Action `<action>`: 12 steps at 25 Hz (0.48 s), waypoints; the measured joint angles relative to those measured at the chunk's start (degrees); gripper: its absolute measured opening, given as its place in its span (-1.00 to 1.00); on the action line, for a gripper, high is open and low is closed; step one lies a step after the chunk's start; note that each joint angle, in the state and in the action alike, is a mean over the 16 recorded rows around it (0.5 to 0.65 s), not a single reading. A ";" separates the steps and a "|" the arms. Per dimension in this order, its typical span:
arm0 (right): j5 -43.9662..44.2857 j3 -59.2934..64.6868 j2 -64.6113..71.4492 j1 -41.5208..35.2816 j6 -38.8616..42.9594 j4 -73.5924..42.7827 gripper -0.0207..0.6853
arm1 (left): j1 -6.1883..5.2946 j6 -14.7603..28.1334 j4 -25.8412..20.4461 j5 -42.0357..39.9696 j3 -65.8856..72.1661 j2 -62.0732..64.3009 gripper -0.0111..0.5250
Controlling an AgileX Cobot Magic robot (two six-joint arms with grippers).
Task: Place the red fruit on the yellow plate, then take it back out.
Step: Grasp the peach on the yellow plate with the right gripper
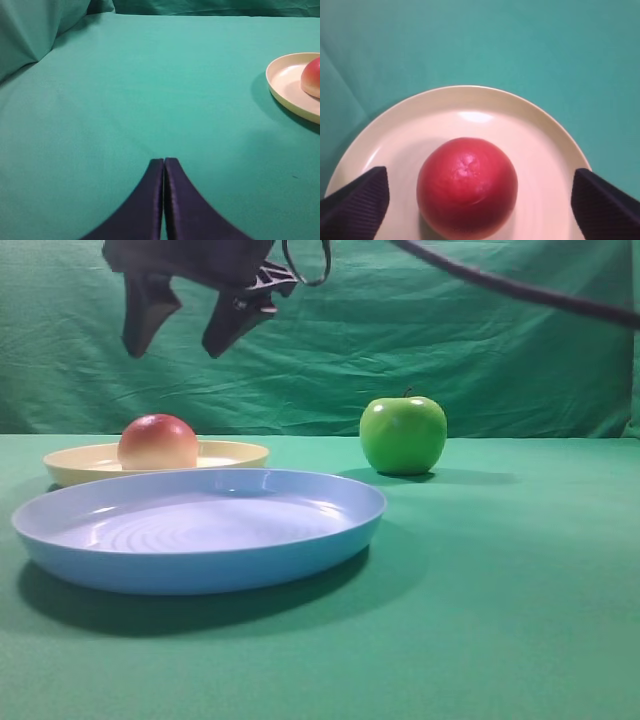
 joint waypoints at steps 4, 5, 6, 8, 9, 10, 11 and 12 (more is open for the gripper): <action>-2.28 -0.05 2.66 0.03 -0.04 1.05 0.89 | 0.00 0.00 0.00 0.00 0.00 0.00 -0.96; -2.78 -0.09 3.25 0.04 -0.05 1.28 0.89 | 0.00 0.00 0.00 0.00 0.00 0.00 -0.96; -3.26 -0.12 3.79 0.05 -0.07 1.49 0.89 | 0.00 0.00 0.00 0.00 0.00 0.00 -0.96; -4.10 -0.19 4.76 0.06 -0.09 1.88 0.84 | 0.00 0.00 0.00 0.00 0.00 0.00 -0.96; -4.45 -0.22 5.19 0.06 -0.10 2.07 0.81 | 0.00 0.00 0.00 0.00 0.00 0.00 -0.96; -4.70 -0.26 5.56 0.06 -0.11 2.23 0.76 | 0.00 0.00 0.00 0.00 0.00 0.00 -0.96; -4.83 -0.29 5.87 0.06 -0.12 2.37 0.69 | 0.00 -0.01 0.00 0.00 0.00 0.00 -0.96; -4.79 -0.32 6.09 0.06 -0.13 2.48 0.62 | 0.00 -0.02 0.00 0.00 0.00 0.00 -0.96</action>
